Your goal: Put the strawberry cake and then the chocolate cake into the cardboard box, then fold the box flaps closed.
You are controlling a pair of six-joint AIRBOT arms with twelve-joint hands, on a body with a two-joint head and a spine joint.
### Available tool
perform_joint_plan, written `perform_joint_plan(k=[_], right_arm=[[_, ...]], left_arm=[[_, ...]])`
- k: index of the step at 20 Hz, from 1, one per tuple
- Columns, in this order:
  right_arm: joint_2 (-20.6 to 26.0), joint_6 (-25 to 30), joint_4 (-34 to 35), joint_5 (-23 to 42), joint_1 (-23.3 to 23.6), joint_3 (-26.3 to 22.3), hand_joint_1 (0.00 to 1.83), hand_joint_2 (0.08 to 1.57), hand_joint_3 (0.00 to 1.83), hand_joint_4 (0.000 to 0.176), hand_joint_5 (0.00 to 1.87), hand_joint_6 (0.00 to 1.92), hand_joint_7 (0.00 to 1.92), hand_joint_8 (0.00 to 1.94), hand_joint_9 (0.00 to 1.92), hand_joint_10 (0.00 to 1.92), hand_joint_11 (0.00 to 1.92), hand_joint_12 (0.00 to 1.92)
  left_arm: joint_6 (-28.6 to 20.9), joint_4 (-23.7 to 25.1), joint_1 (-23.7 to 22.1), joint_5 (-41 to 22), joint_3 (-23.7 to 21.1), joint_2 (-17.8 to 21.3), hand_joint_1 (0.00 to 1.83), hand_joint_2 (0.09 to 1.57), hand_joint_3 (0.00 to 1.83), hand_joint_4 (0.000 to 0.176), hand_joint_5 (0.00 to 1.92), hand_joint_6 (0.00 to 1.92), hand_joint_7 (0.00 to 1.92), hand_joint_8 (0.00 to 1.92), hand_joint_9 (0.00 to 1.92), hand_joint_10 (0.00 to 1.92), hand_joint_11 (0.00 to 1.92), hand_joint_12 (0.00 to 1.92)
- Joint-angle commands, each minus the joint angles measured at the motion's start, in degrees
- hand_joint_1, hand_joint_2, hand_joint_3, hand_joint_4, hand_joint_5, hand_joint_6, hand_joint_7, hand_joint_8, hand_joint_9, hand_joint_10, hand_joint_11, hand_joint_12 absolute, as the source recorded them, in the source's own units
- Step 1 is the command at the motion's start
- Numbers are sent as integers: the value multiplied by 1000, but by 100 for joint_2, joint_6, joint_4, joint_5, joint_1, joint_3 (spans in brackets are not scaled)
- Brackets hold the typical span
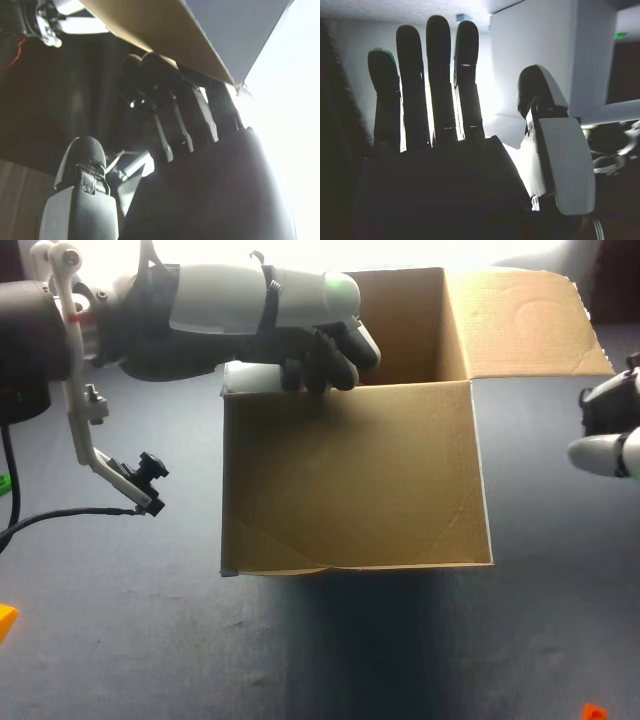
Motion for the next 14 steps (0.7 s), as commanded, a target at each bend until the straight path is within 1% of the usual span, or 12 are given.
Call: perform_joint_plan(k=[1,3,4,5,7,8,10,11,13,14], right_arm=[[43,-5,-46,695,116,31,142,1269,0,0,674,950,749,977,569,1266,297,1794],[-39,-26,-195,763,272,35,146,1263,0,0,676,960,742,993,561,1271,294,1804],[-62,-31,-204,762,353,39,149,1262,0,0,674,963,728,1017,546,1292,279,1819],[-82,-31,-204,763,478,42,148,1260,0,0,678,965,730,1023,543,1296,277,1821],[-87,-30,-204,763,665,42,179,1255,0,0,681,963,738,1046,551,1314,289,1821],[-87,-30,-204,763,773,42,173,1254,0,0,677,982,734,1053,553,1310,292,1812],[-80,-29,-204,773,932,42,184,1252,0,0,679,944,735,1028,560,1289,294,1807],[-76,-29,-204,782,971,42,162,1260,3,0,673,931,732,1022,556,1285,289,1808],[-59,-29,-204,820,1044,44,169,1254,0,0,684,928,748,1009,569,1272,294,1792],[-51,-29,-207,825,1077,46,169,1254,0,0,687,932,755,992,576,1261,302,1783]], left_arm=[[48,-54,37,-157,37,-28,265,1237,0,0,682,695,706,954,539,1379,333,1823],[76,-54,35,-235,196,-147,267,1233,0,0,685,697,701,963,536,1390,330,1835],[79,-54,28,-260,267,-198,260,1231,0,0,688,719,680,999,516,1422,329,1845],[90,-54,24,-278,346,-252,241,1237,1,0,674,729,685,975,532,1385,331,1837],[123,-54,31,-292,444,-310,260,1238,1,0,648,729,666,953,515,1361,303,1819],[147,-54,51,-292,487,-326,260,1236,0,0,660,702,701,896,540,1334,313,1812],[161,-54,104,-292,519,-336,260,1233,0,0,674,696,722,884,557,1339,320,1823],[161,-54,125,-292,520,-336,268,1232,0,0,678,707,710,924,542,1370,318,1831],[162,-54,145,-304,520,-336,286,1229,0,0,683,701,699,930,544,1357,324,1823],[175,-54,145,-305,523,-336,274,1231,0,0,678,716,692,963,536,1380,329,1831]])
